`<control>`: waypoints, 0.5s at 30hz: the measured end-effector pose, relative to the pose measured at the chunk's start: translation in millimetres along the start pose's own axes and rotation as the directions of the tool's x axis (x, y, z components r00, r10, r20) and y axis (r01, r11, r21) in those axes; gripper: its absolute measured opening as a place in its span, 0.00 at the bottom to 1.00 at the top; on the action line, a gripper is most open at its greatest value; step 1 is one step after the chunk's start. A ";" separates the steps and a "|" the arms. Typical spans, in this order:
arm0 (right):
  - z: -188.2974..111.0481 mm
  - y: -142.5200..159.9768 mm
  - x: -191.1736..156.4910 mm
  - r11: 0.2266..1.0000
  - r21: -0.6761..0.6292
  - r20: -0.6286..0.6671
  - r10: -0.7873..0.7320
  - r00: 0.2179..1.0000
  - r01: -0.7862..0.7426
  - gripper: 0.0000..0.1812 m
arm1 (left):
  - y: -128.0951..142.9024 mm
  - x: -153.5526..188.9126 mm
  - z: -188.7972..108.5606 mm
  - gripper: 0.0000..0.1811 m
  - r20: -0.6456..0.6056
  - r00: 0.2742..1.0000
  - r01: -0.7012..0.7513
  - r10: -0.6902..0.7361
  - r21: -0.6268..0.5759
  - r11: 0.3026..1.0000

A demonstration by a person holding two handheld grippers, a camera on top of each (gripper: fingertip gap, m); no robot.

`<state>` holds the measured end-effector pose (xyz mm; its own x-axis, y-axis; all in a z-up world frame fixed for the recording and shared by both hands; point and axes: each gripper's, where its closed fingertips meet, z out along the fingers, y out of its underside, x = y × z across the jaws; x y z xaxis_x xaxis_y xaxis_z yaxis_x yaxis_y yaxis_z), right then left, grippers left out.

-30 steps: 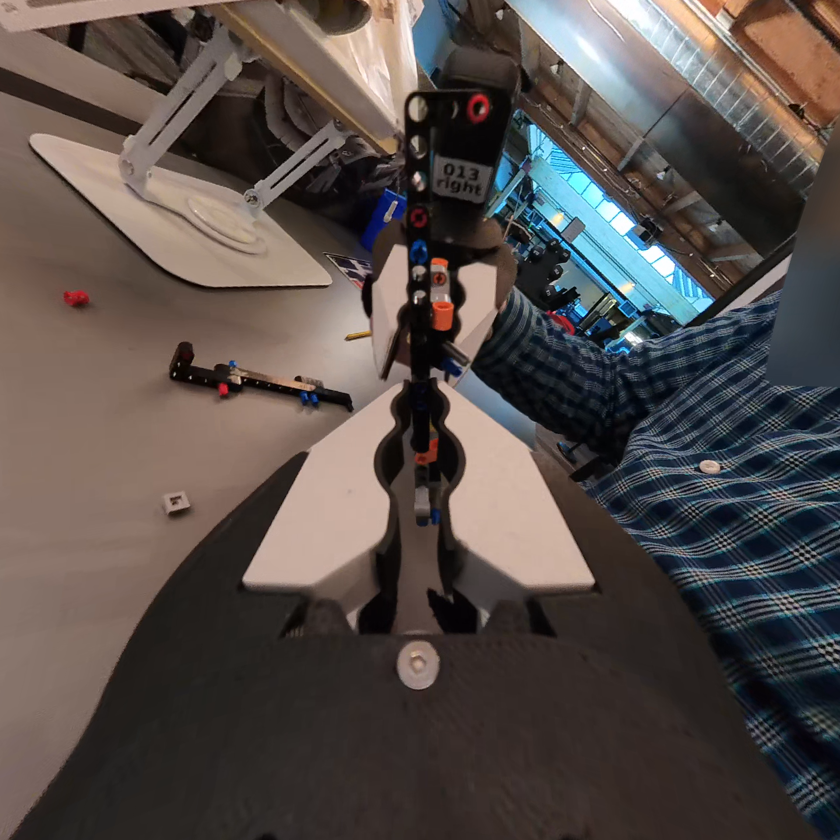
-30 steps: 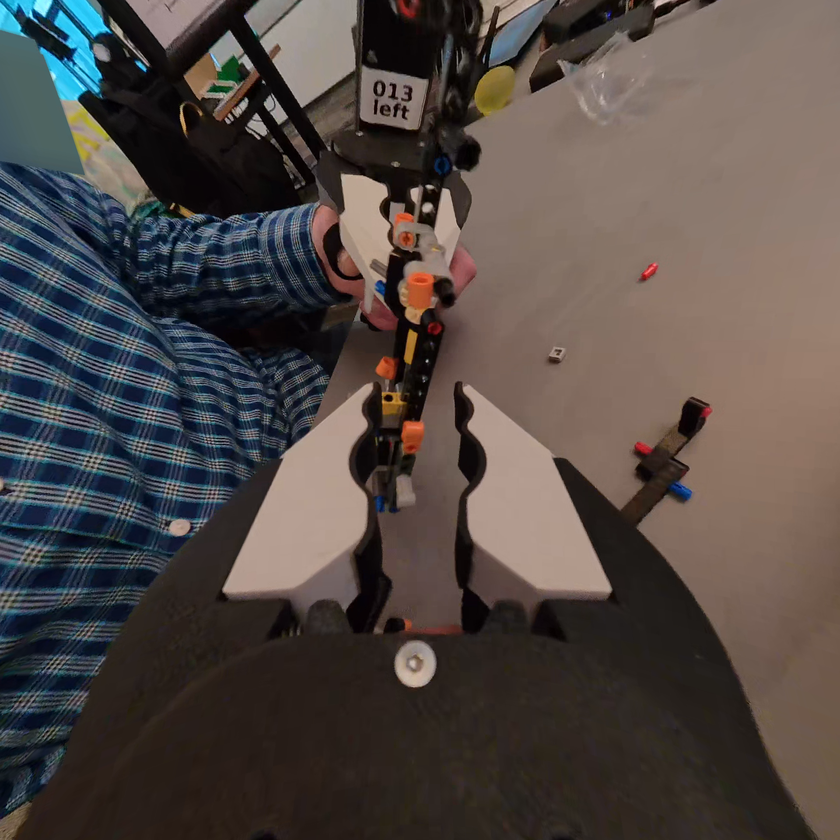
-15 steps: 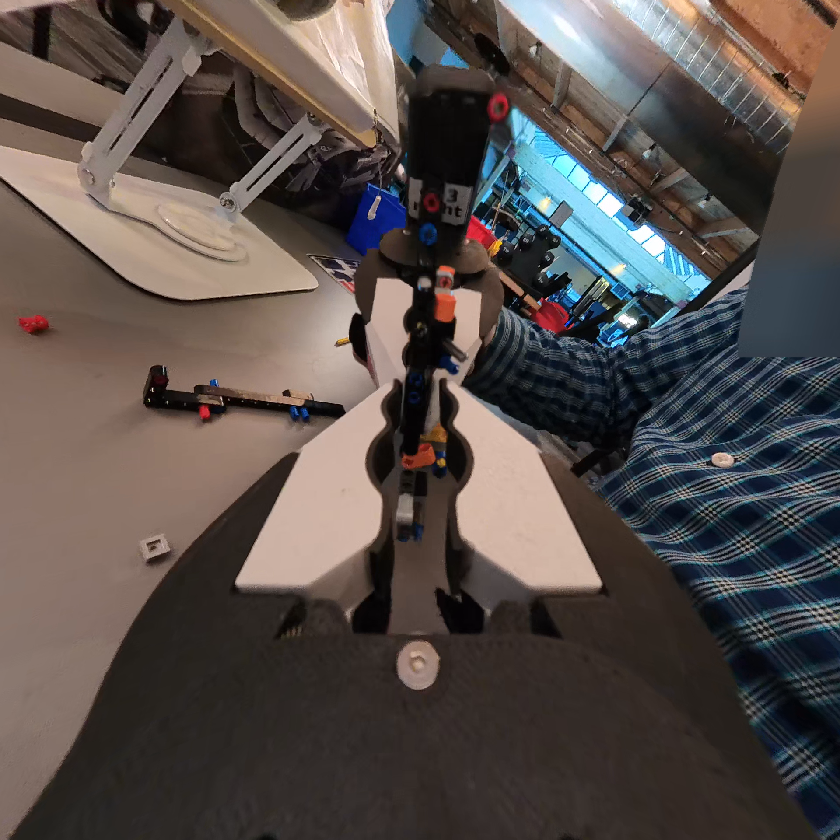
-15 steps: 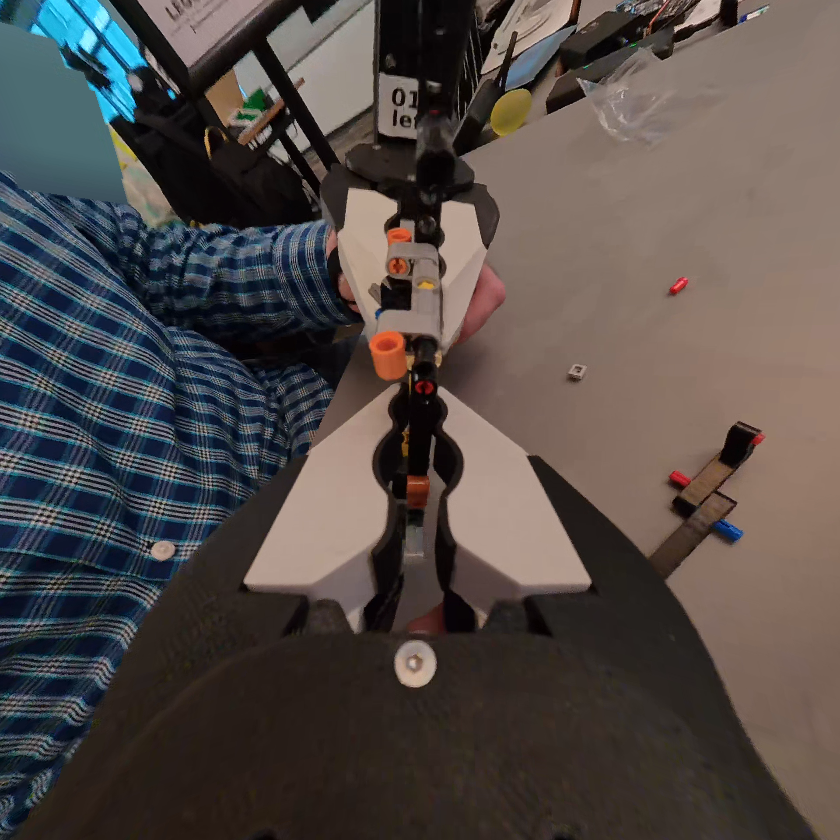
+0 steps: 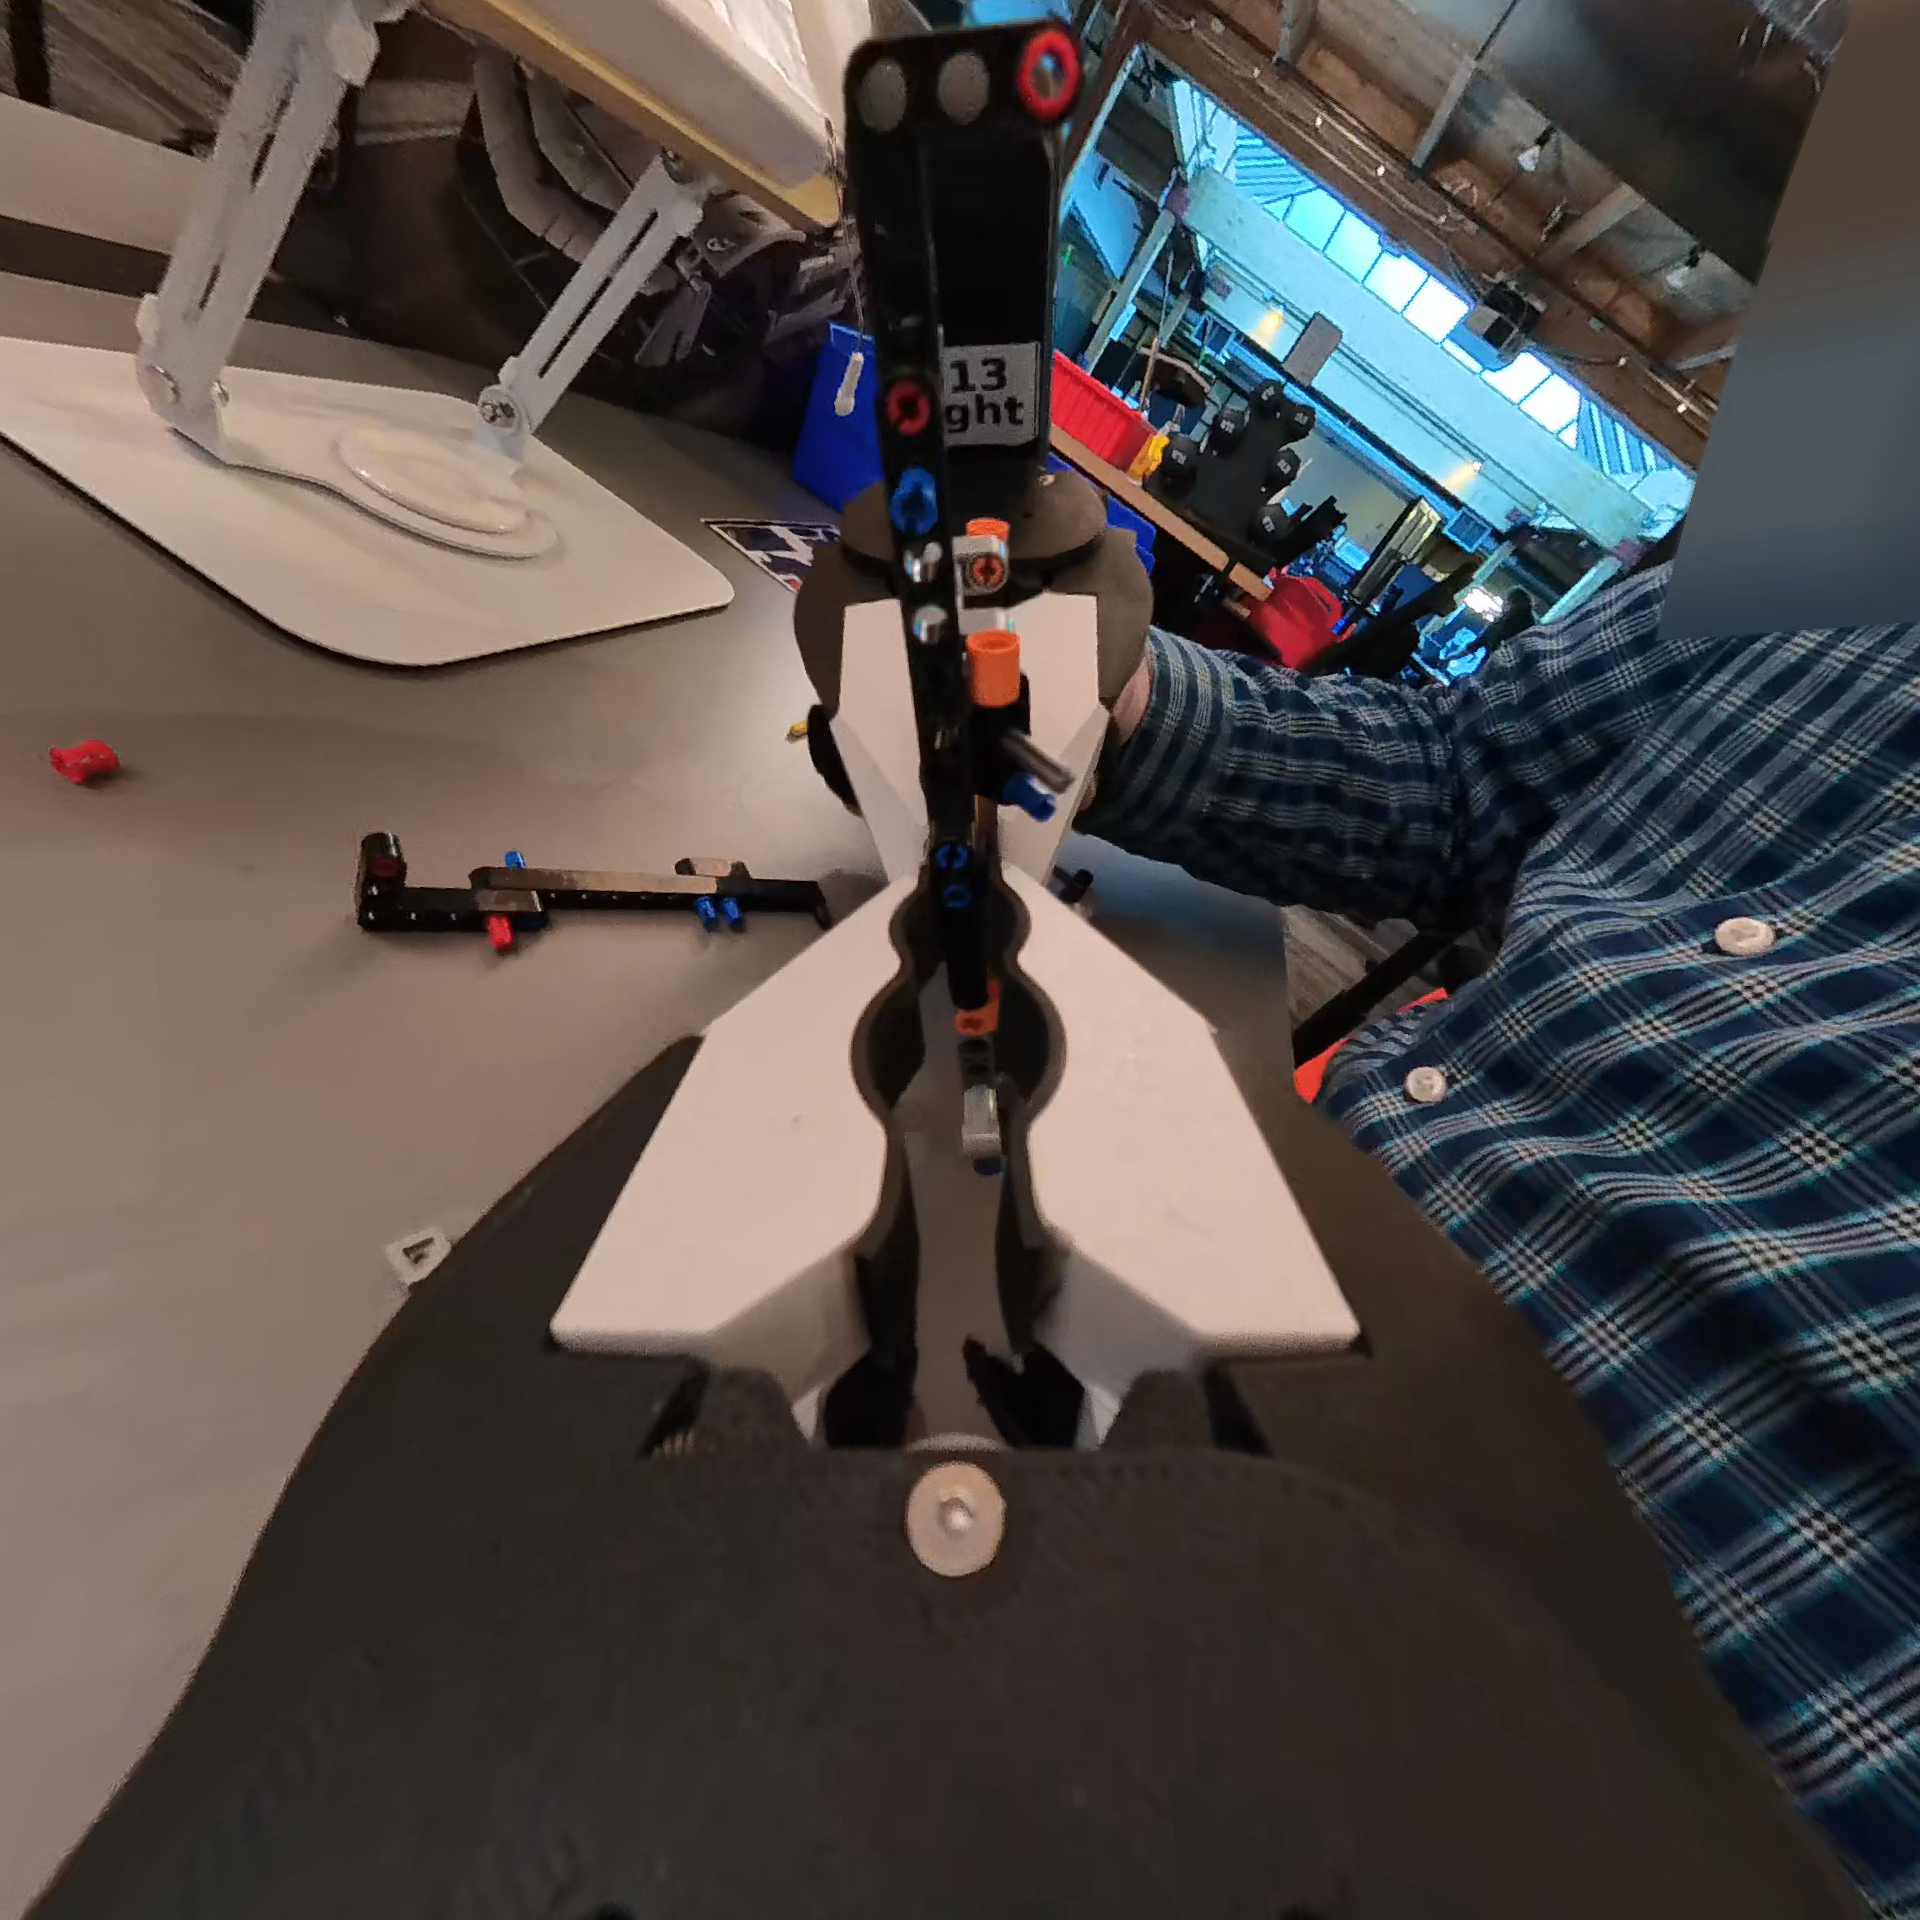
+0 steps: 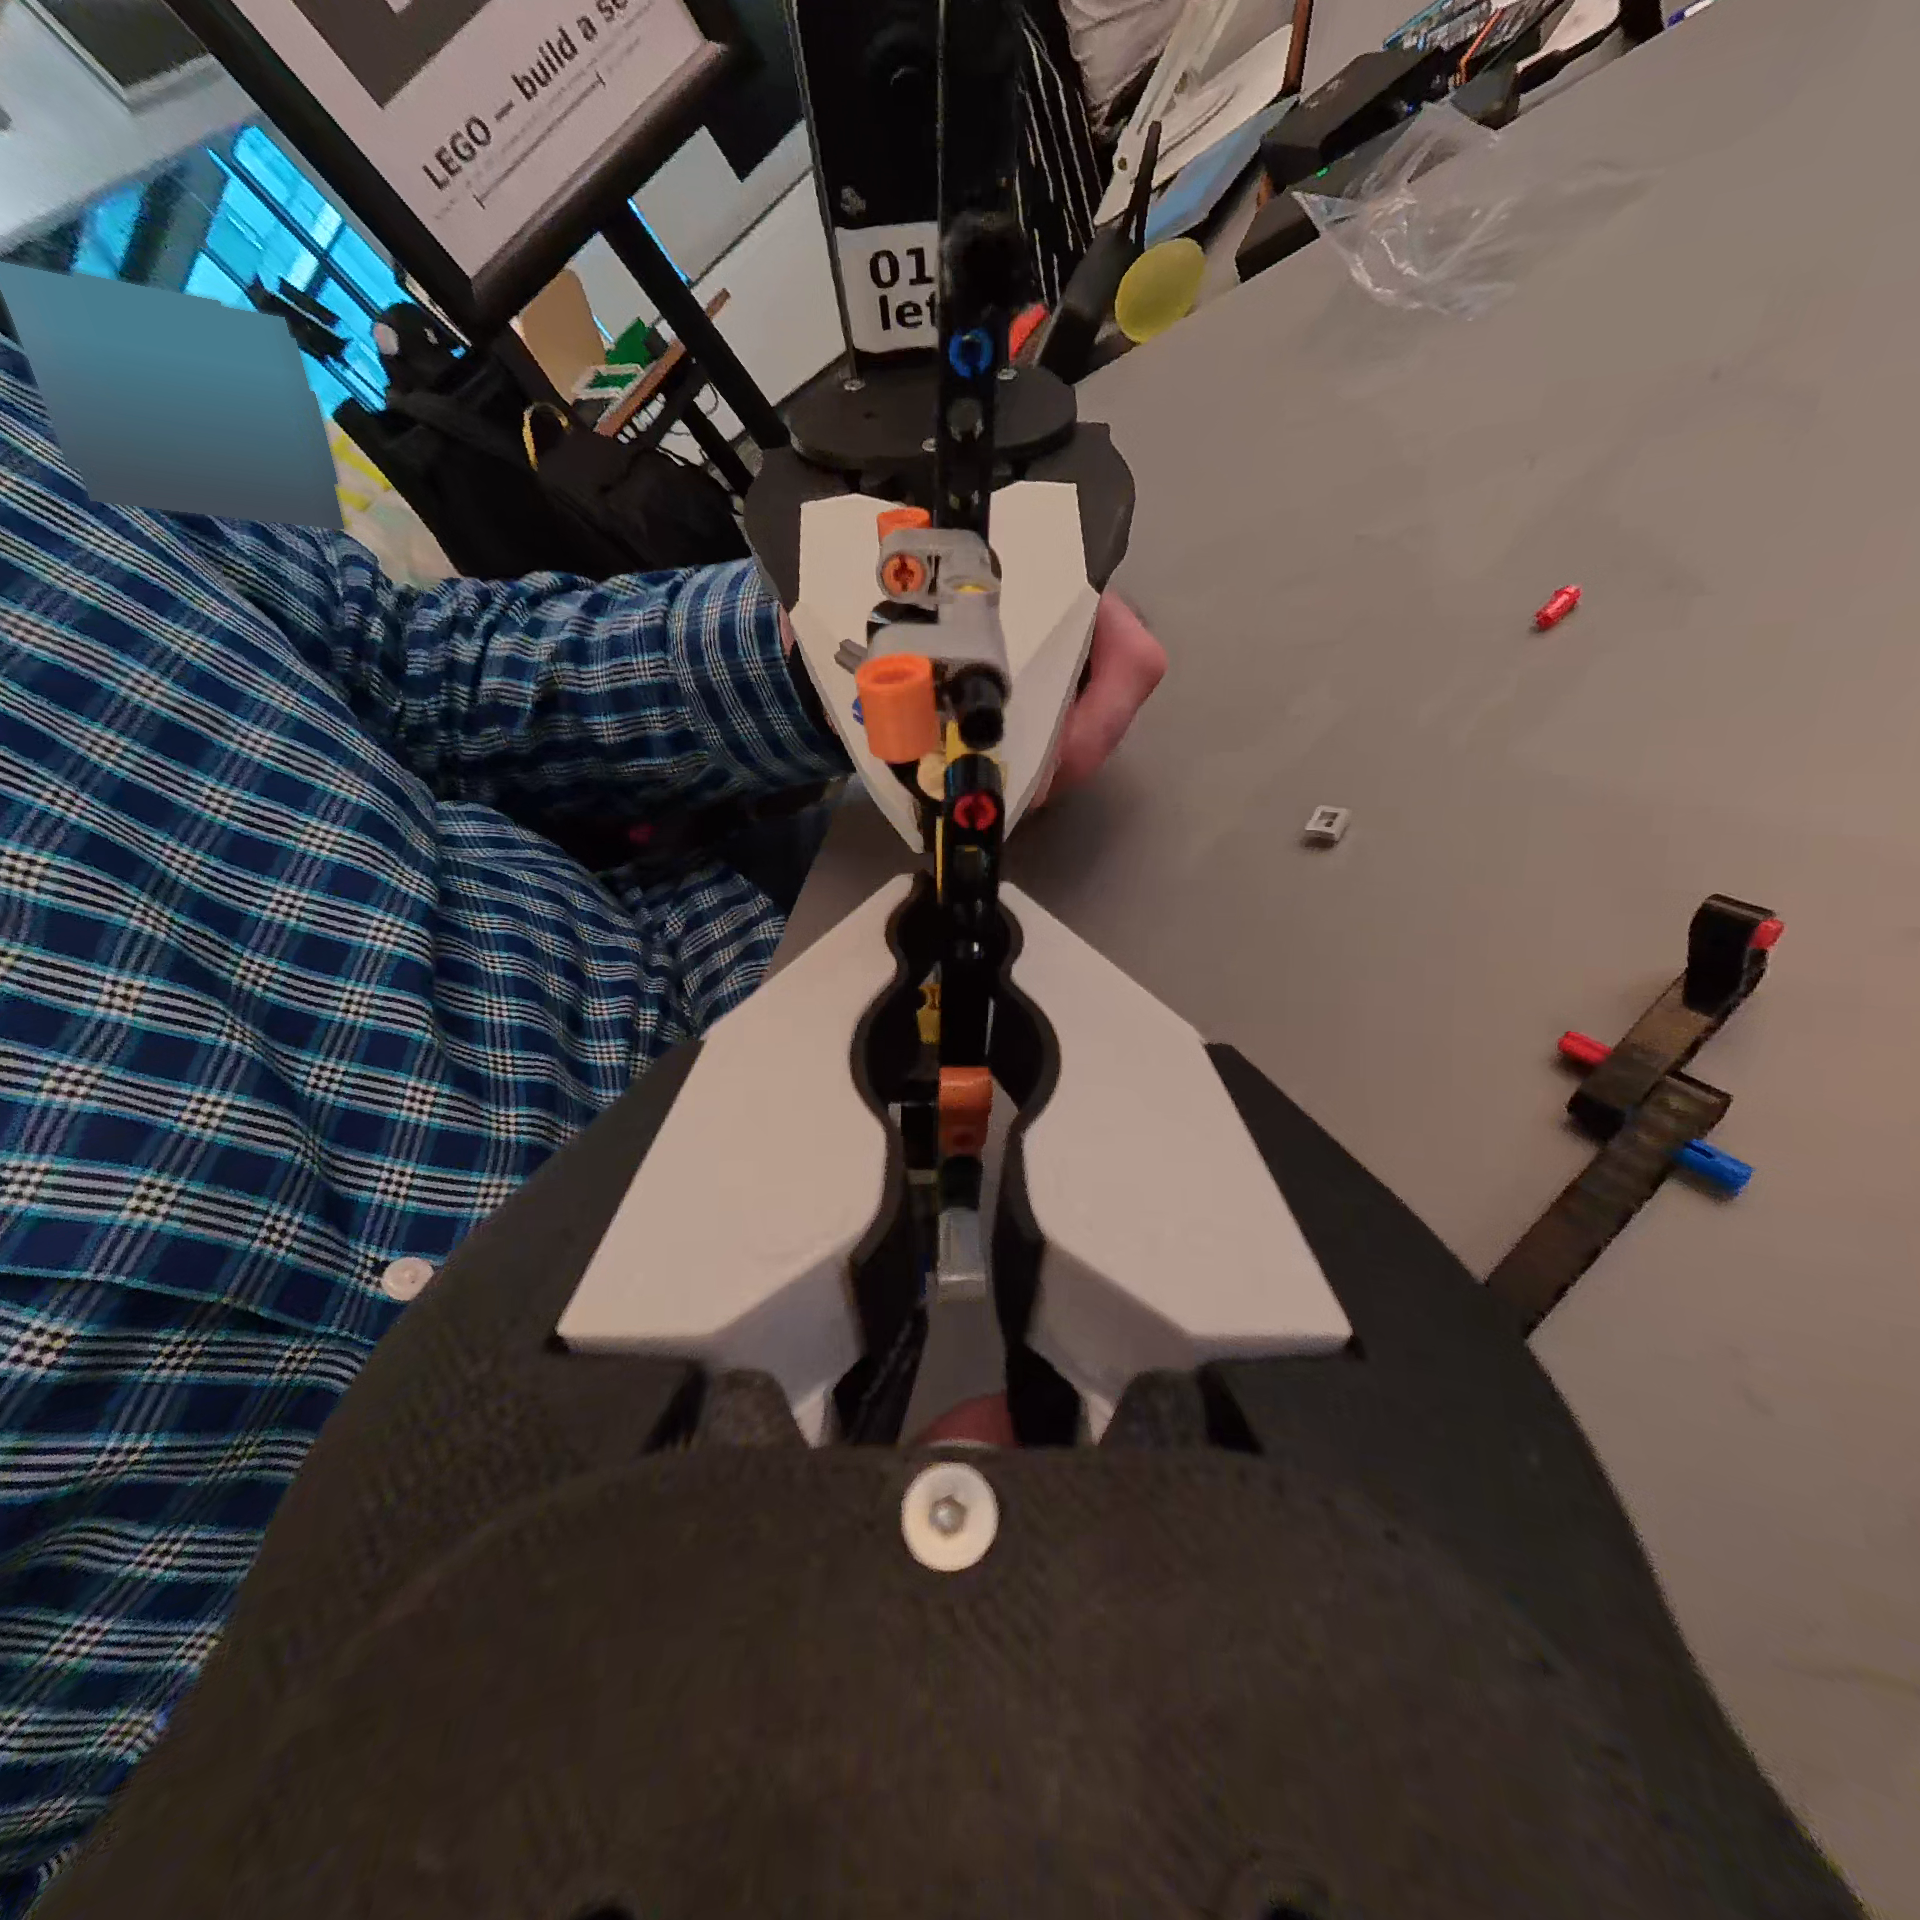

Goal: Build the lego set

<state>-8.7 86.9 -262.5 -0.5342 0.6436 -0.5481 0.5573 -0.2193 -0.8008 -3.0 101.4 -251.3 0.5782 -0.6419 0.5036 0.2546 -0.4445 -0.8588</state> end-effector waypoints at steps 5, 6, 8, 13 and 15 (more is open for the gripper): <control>1.1 6.1 0.8 1.000 -0.006 0.022 0.015 1.000 -0.015 0.02 | 6.9 -0.3 0.7 0.03 -0.035 0.999 0.000 -0.002 -0.043 0.999; 0.8 6.7 0.6 1.000 -0.004 0.025 0.018 1.000 -0.018 0.02 | 8.1 0.2 0.8 0.03 -0.042 0.999 0.000 -0.003 -0.054 0.999; 0.9 8.1 0.2 1.000 -0.004 0.033 0.023 0.999 -0.023 0.02 | 9.8 0.0 0.5 0.03 -0.051 0.999 0.001 -0.004 -0.067 0.998; -1.1 6.4 3.1 0.999 0.017 0.036 0.045 0.998 -0.046 0.02 | 9.1 -2.9 0.9 0.03 -0.025 0.999 0.038 -0.039 -0.050 0.998; -5.1 1.2 3.7 0.997 0.051 0.038 0.062 0.997 -0.064 0.02 | 15.9 -2.4 1.9 0.04 -0.005 1.000 0.025 -0.026 -0.086 0.996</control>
<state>-6.8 92.7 -264.2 -0.5219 0.6006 -0.6057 0.5574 -0.2974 -0.7751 1.1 97.0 -266.3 0.5673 -0.6337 0.5260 0.2016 -0.5124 -0.8348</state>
